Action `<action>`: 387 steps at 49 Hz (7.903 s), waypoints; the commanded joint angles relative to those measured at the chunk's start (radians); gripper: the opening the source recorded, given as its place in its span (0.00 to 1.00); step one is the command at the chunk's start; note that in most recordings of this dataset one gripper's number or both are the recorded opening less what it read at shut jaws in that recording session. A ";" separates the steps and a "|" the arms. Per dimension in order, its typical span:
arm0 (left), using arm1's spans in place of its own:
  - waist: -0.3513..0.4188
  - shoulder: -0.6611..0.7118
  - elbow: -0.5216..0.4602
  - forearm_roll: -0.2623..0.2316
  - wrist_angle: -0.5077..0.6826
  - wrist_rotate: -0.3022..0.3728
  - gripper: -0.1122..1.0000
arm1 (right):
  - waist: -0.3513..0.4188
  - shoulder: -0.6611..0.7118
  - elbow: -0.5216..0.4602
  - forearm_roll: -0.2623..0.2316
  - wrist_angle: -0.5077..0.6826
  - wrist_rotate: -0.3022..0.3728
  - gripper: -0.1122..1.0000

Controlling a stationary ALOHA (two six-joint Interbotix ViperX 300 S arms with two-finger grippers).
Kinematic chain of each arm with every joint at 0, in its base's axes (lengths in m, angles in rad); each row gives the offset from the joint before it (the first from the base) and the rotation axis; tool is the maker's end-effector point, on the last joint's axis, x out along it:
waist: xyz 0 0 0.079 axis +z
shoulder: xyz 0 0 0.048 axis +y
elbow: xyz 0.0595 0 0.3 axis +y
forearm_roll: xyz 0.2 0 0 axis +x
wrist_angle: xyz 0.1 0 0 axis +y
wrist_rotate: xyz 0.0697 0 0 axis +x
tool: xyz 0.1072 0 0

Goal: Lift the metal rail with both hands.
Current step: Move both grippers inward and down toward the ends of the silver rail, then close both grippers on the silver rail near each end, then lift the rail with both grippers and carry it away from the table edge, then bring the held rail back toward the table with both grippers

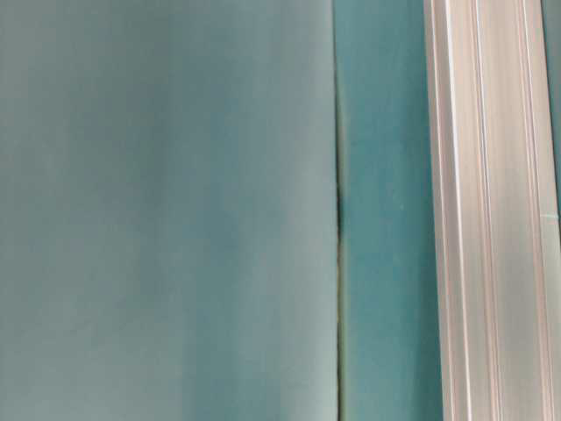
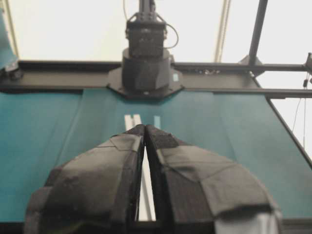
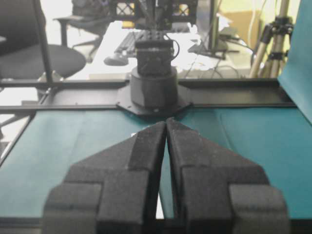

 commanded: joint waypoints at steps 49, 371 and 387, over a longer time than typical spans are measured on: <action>-0.029 0.273 -0.380 0.015 0.781 -0.158 0.05 | -0.118 0.448 -0.492 0.083 1.118 0.069 0.08; 0.063 0.571 -1.091 0.026 1.651 -0.196 0.39 | -0.133 0.724 -1.239 0.084 1.885 0.071 0.45; 0.066 0.574 -0.882 0.026 1.485 -0.196 0.39 | -0.132 0.735 -1.026 0.087 1.694 0.074 0.45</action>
